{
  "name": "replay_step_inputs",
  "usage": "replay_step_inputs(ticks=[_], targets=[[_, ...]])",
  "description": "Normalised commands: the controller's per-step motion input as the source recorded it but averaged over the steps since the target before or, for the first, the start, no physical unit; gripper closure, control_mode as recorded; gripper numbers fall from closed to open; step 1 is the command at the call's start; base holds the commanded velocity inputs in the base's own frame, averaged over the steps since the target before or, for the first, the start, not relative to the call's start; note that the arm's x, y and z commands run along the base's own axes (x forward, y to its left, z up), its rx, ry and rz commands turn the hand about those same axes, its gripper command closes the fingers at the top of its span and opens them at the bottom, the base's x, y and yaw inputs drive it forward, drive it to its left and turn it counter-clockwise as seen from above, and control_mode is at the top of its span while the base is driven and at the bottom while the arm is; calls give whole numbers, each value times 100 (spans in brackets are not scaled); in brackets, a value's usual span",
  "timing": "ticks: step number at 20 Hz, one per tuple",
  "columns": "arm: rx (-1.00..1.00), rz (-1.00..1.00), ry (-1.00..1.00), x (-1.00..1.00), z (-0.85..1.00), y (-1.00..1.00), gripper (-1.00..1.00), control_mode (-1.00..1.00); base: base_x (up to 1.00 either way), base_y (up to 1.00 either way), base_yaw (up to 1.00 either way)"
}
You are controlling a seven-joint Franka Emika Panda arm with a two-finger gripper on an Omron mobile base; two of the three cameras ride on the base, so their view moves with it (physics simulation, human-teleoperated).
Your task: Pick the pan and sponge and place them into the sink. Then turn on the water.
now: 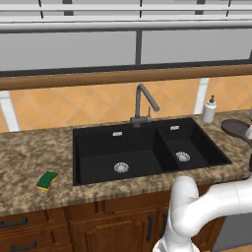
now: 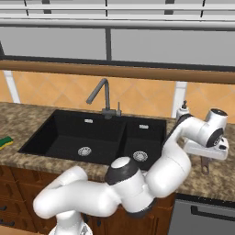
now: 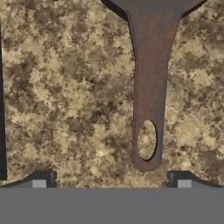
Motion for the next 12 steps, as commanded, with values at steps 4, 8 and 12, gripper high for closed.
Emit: replay_step_inputs(ticks=[4,8,12], targets=[[0,1,1,16,-41,-14,-100,-100,0,0,0],[0,2,3,15,-47,-4,-100,-100,0,0,0],[0,3,3,14,-51,-6,-100,-100,0,0,0]])
